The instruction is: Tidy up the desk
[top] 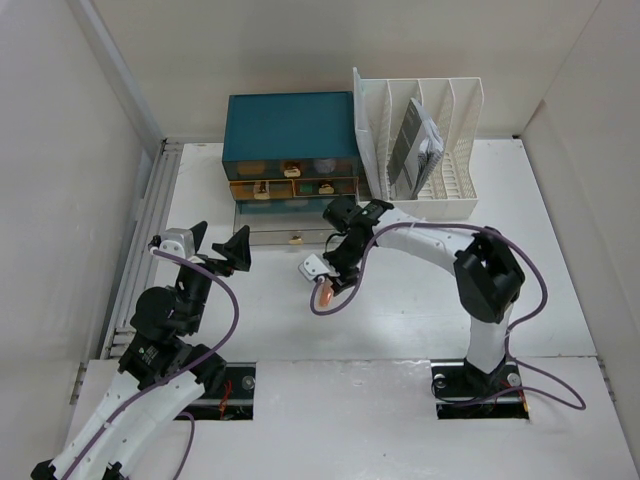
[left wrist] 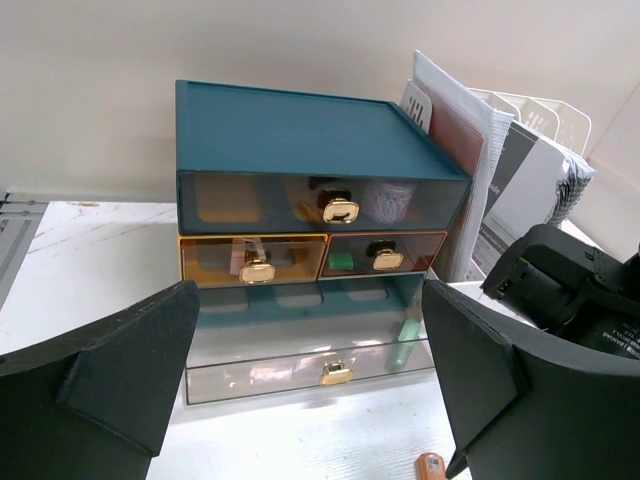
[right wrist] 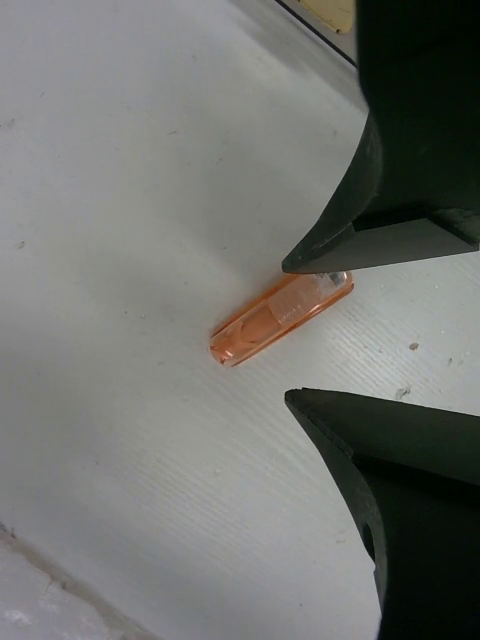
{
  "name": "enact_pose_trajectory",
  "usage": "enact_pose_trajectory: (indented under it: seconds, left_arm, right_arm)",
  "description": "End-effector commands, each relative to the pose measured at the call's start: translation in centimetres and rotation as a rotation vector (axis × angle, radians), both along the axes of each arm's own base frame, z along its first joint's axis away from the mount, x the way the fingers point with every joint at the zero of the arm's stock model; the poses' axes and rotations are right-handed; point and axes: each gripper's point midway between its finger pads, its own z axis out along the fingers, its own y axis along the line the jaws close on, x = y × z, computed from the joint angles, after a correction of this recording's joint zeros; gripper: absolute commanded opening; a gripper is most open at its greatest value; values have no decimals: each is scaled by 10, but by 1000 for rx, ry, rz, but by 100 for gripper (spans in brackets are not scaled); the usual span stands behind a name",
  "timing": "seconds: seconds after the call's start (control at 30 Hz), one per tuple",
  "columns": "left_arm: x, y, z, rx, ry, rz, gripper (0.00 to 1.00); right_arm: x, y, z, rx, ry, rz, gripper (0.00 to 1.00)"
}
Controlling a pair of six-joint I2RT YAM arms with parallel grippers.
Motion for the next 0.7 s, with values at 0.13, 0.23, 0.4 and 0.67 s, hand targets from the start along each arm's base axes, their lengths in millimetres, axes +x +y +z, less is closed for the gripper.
enact_pose_trajectory:
  seconds: [0.13, 0.23, 0.4, 0.67]
  left_arm:
    - [-2, 4, 19, -24, -48, 12, 92]
    - [-2, 4, 19, -24, -48, 12, 92]
    - [-2, 4, 19, -24, -48, 12, 92]
    - [-2, 4, 19, -24, -48, 12, 92]
  right_arm:
    - [20, 16, -7, 16, -13, -92, 55]
    - [27, 17, -11, 0, -30, -126, 55]
    - [35, 18, -24, -27, -73, -142, 54]
    - [38, 13, -39, -77, -67, -166, 54]
